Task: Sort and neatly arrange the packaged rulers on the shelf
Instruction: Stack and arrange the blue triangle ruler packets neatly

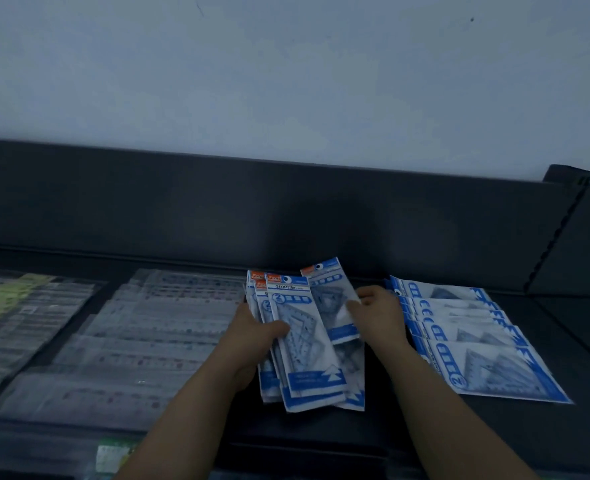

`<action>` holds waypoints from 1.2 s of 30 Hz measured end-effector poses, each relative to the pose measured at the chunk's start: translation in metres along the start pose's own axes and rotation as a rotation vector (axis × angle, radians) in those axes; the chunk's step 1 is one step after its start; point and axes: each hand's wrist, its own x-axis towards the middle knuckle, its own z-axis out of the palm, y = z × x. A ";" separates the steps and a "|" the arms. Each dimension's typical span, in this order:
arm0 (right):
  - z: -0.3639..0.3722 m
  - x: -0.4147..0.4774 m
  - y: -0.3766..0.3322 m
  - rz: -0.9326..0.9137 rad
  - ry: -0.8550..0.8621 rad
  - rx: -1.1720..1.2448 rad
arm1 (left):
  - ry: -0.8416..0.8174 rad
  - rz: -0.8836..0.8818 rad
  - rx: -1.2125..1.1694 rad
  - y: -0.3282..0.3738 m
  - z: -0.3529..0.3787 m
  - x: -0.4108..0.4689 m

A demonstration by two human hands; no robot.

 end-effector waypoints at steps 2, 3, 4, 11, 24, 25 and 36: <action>-0.010 0.003 -0.002 -0.014 0.077 0.105 | -0.002 -0.023 -0.045 0.000 -0.003 0.001; -0.015 0.004 -0.003 -0.007 0.102 0.166 | 0.001 -0.031 -0.062 -0.001 -0.003 0.002; -0.020 0.004 -0.005 0.011 0.105 0.233 | 0.010 -0.035 -0.075 0.000 -0.003 0.001; -0.020 -0.038 -0.021 0.072 -0.184 0.417 | 0.027 0.056 -0.280 0.010 0.011 -0.007; -0.048 -0.065 -0.024 -0.055 -0.486 0.317 | -0.093 0.157 -0.377 0.020 0.068 -0.045; -0.058 -0.064 -0.023 -0.073 -0.471 0.274 | -0.132 0.149 -0.410 0.022 0.073 -0.049; -0.229 -0.028 -0.001 -0.241 -0.614 -0.601 | -0.247 0.231 0.163 0.039 0.140 -0.056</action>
